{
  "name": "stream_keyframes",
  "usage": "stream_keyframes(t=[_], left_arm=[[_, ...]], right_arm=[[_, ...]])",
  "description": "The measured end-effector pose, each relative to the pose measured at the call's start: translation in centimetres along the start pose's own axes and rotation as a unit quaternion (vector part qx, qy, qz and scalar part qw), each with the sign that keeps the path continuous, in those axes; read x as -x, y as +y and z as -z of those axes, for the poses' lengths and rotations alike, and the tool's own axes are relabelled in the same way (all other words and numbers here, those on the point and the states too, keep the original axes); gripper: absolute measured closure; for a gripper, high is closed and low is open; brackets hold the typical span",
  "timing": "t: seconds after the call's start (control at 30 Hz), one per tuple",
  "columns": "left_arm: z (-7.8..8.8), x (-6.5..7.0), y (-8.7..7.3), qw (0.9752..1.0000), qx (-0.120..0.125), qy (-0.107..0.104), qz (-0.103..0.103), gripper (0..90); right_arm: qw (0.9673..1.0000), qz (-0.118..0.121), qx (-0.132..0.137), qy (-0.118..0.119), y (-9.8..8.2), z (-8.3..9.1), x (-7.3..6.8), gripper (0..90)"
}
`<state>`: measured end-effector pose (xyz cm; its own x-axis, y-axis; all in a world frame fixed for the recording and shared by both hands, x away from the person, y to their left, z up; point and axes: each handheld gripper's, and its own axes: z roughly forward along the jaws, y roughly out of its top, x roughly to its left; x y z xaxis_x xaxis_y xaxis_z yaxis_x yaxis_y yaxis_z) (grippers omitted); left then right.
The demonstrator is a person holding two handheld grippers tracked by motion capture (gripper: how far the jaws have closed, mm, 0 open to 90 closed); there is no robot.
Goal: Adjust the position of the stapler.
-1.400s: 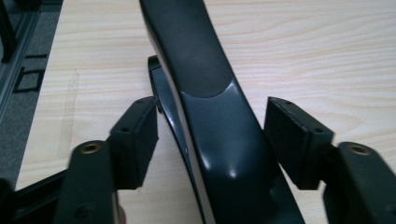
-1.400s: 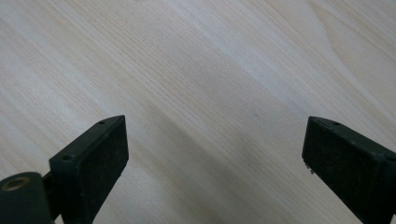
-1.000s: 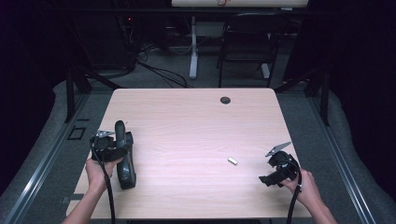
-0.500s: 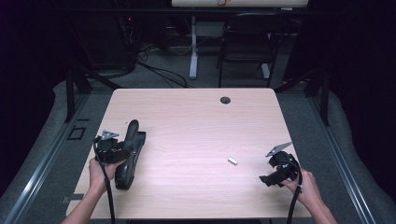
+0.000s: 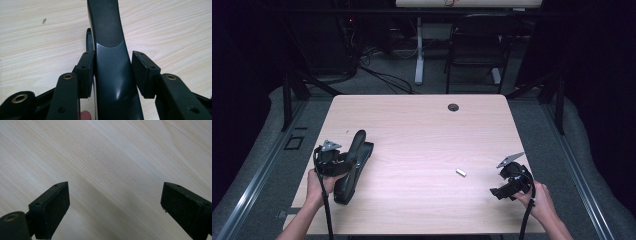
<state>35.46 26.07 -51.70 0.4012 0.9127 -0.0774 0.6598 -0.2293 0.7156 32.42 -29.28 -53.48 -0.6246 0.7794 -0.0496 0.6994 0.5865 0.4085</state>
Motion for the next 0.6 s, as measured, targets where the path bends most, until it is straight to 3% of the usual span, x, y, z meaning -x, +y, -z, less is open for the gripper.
stream_keyframes(t=[0.2, 0.6], left_arm=[[0.04, 0.02, -0.05, 0.9997, -0.002, -0.019, -0.015, 54.7], [0.01, 0.2, -0.16, 0.9985, -0.001, -0.048, -0.025, 55.0]], right_arm=[[1.0, 0.003, -0.002, -0.003, 0.0, -0.08, 0.09, 8.1], [1.0, 0.002, -0.006, -0.005, 0.02, -0.19, 0.03, 8.2]])
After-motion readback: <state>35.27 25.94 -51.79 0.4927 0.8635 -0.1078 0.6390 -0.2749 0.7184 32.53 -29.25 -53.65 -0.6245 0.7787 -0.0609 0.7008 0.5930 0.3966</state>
